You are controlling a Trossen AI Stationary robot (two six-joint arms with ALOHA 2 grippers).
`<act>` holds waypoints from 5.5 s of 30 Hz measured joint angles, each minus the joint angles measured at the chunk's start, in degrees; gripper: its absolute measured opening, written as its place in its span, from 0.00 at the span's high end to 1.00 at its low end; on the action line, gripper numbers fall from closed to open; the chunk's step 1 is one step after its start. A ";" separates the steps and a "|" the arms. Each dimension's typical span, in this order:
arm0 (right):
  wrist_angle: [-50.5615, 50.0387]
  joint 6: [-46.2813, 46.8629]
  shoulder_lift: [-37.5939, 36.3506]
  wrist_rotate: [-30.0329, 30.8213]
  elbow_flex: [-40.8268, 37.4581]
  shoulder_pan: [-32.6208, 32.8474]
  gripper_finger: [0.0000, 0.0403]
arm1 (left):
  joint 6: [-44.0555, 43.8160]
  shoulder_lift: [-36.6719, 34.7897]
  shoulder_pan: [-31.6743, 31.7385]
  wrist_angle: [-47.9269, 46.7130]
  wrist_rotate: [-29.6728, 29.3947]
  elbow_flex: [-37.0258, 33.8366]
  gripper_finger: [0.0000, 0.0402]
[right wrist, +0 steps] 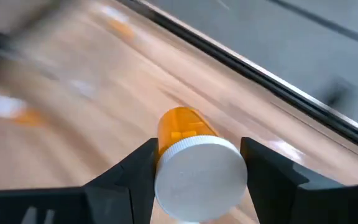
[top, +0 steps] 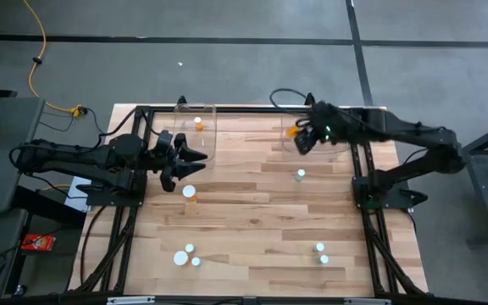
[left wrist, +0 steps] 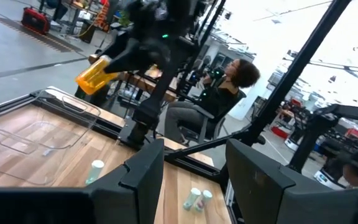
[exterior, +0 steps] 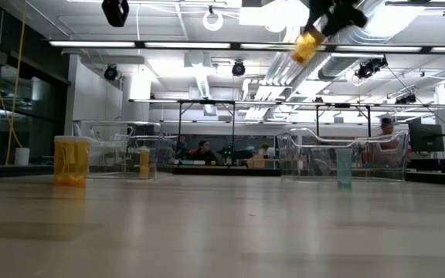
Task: Pick and place medicine bottles into bin by pill shape (circle, oval)
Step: Put the large orange pill bottle into the right transparent bin
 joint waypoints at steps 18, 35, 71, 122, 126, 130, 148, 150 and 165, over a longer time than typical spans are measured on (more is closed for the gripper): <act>-0.59 2.42 12.95 -6.08 -12.73 -28.22 0.54 | 0.03 0.00 0.00 -0.22 -0.23 0.01 0.59; 4.52 10.27 26.45 -9.18 -12.82 -34.46 0.54 | -0.12 0.00 0.00 -0.20 -0.21 0.02 0.59; 8.28 -4.51 4.88 -4.74 -15.33 -27.89 0.35 | 0.29 0.00 0.00 -0.20 -0.18 0.00 0.59; 67.98 -17.00 -30.71 -13.07 -46.09 13.11 0.35 | 5.36 0.00 0.00 2.01 -1.98 -0.02 0.59; 67.98 -17.00 -30.71 -13.40 -46.09 13.10 0.35 | 5.34 0.01 0.00 2.01 -1.98 -0.03 0.59; 67.98 -16.99 -30.71 -13.42 -46.09 13.09 0.35 | 5.34 0.00 0.00 2.01 -1.83 -0.02 0.59; 67.98 -16.99 -30.71 -13.57 -46.09 13.07 0.35 | 8.95 0.40 -0.02 -7.59 -1.11 4.02 0.43; 67.98 -16.99 -30.71 -13.57 -46.09 13.07 0.35 | 9.81 0.46 -0.02 -10.45 -1.10 5.01 0.40; 61.79 1.03 -23.36 -13.38 -45.98 14.58 0.36 | 12.42 0.44 -0.02 -10.97 -1.31 5.79 0.38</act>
